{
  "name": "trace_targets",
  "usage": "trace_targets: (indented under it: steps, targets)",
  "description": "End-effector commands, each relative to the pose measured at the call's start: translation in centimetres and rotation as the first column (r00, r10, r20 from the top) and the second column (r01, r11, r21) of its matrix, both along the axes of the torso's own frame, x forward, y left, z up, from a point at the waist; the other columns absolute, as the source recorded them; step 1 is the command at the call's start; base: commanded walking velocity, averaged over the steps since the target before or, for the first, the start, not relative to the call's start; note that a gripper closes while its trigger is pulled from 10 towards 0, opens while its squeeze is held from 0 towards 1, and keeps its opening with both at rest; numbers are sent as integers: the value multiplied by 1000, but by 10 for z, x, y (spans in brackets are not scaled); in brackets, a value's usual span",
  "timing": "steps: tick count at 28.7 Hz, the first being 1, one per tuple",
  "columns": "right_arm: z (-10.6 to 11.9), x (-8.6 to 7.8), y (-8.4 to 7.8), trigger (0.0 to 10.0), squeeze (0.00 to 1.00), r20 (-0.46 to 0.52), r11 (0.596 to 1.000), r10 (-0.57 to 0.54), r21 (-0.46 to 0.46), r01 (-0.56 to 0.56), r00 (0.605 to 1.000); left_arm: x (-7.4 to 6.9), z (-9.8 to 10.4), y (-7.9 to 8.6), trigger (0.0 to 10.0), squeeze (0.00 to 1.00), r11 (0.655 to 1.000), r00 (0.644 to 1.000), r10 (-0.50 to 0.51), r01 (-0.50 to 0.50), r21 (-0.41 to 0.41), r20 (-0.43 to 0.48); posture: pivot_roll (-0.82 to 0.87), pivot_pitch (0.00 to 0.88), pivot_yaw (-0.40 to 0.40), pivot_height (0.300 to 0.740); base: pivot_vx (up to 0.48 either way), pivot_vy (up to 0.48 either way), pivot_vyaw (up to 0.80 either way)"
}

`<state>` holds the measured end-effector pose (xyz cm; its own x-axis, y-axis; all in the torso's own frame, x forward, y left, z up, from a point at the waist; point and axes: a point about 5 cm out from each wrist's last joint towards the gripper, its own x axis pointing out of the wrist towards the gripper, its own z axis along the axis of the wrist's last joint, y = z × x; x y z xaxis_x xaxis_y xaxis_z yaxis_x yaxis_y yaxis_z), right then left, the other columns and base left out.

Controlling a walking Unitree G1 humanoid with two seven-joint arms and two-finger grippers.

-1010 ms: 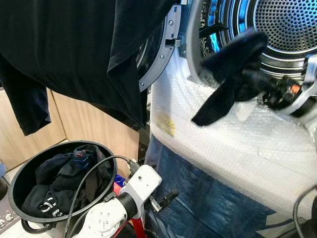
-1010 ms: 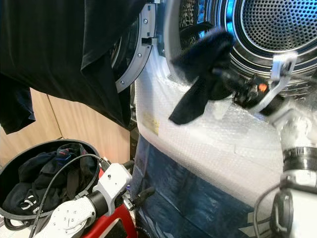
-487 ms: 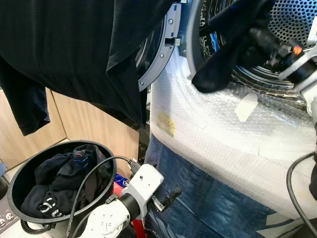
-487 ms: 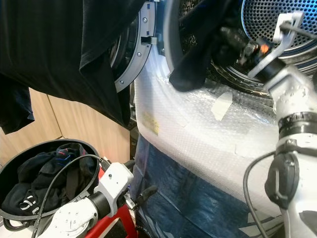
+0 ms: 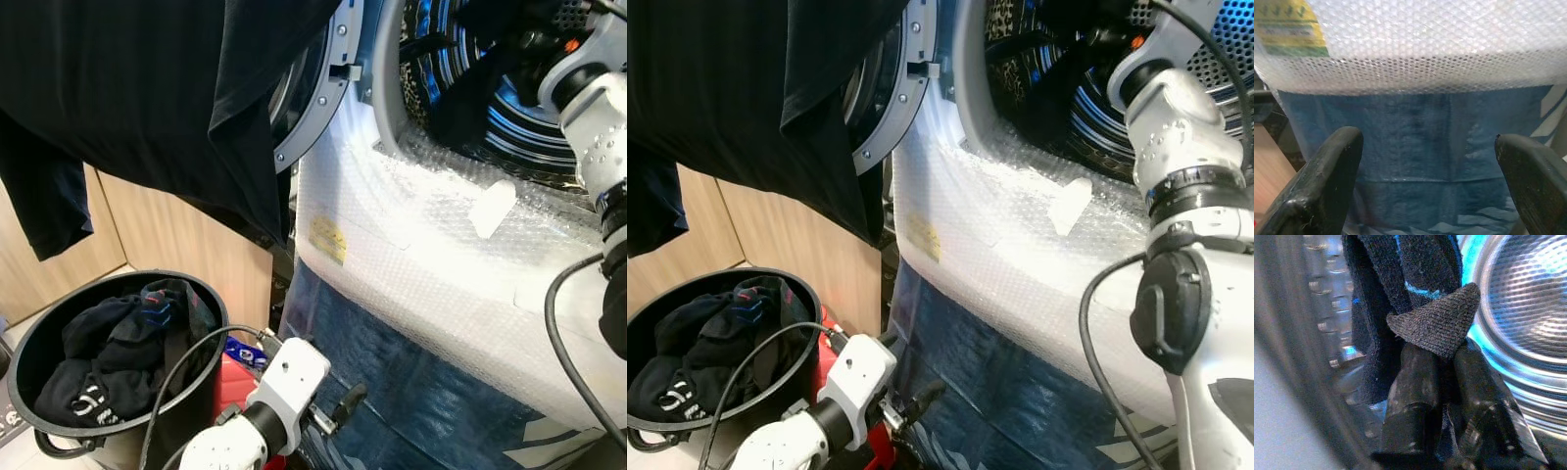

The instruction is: Clothes washing

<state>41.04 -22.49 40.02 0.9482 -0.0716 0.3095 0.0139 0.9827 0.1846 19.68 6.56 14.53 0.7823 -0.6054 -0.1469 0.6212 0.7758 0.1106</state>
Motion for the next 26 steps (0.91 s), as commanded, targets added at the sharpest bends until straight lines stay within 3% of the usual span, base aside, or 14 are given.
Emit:
trace_targets:
  steps: [1,5,7,9,11,12,13,14,19,22,25,26]
  targets:
    - [11,-3,-4,10000,0,14,993,-120,-17,121,993,-9,4,-4,10000,0,1000,1000,10,-11,-14,-7,161,71,-145,740,0,0,0]
    - [9,-5,-16,10000,0,-15,967,-255,-15,255,967,-18,4,-7,10000,0,999,999,27,-28,-35,-35,166,107,-156,740,0,0,0]
    - [6,-7,-22,10000,0,-28,937,-347,-60,345,938,-24,4,-8,10000,0,998,998,41,-43,-46,-53,169,130,-163,740,0,0,0]
    - [6,-6,-20,10000,0,-18,932,-351,-106,347,936,-27,5,-9,10000,0,997,997,46,-49,-53,-61,169,144,-165,740,0,0,0]
    - [3,-6,-20,10000,0,-13,895,-409,-203,398,913,-30,4,-9,10000,0,997,995,57,-61,-53,-78,169,157,-167,740,0,0,0]
    - [3,-6,-20,10000,0,-13,895,-409,-203,398,913,-30,4,-9,10000,0,997,995,57,-61,-53,-78,169,157,-167,740,0,0,0]
    - [2,-5,-19,10000,0,-18,895,-405,-210,393,914,-32,5,-9,10000,0,996,995,59,-64,-55,-82,165,171,-171,740,0,0,0]
    - [-9,0,-12,10000,0,-56,895,-372,-285,342,927,-36,5,-9,10000,0,996,994,66,-72,-56,-91,162,191,-176,740,0,0,0]
    - [-31,8,3,10000,0,-139,896,-292,-385,220,946,-42,5,-10,10000,0,992,988,91,-101,-78,-123,158,211,-182,740,0,0,0]
    - [-39,11,10,10000,0,-162,855,-258,-498,147,952,-46,6,-13,10000,0,990,985,99,-112,-89,-140,151,232,-189,740,0,0,0]
    - [-44,12,13,10000,0,-203,859,-215,-504,87,955,-48,6,-14,10000,0,988,983,107,-123,-96,-150,146,241,-191,740,0,0,0]
    - [-44,12,13,10000,349,-204,863,-214,-498,87,955,-49,7,-14,10000,0,988,983,108,-123,-97,-151,143,246,-192,740,0,0,0]
